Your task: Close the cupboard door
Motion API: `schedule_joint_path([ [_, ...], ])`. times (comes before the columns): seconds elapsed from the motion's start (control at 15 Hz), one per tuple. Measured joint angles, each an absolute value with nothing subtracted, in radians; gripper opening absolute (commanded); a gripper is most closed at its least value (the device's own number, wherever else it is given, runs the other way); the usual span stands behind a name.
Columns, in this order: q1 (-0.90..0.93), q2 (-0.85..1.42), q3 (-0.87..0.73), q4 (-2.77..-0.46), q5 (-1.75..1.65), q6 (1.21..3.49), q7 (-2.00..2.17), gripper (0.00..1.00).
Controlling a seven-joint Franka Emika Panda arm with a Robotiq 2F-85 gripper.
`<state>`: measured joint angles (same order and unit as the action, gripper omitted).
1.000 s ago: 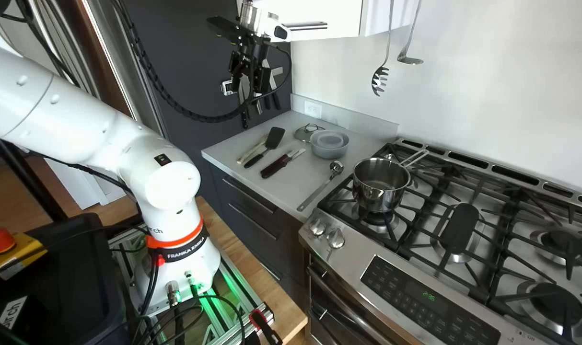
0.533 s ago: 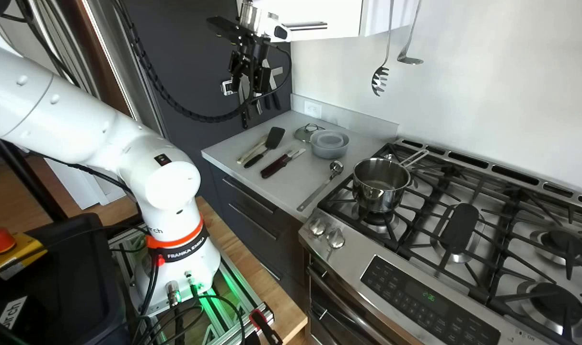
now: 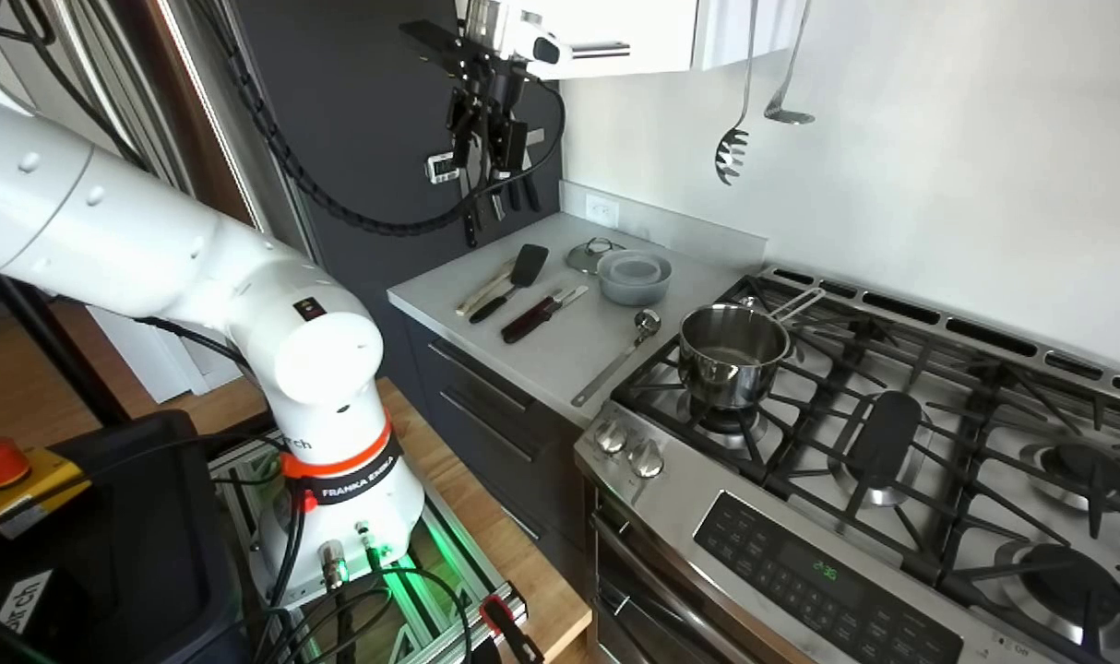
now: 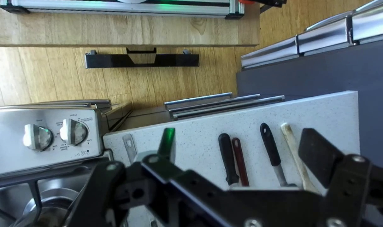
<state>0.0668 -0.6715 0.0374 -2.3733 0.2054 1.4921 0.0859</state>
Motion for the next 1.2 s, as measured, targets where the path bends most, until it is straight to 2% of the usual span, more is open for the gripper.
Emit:
schedule_joint_path([
  [0.47, 0.005, -0.818, -0.068, -2.317, 0.299, 1.491, 0.063, 1.00],
  [0.8, 0.001, -0.829, -0.073, -2.315, 0.308, 1.491, 0.059, 1.00],
  [1.2, -0.034, -0.819, -0.102, -2.313, 0.506, 1.658, 0.067, 1.00],
])
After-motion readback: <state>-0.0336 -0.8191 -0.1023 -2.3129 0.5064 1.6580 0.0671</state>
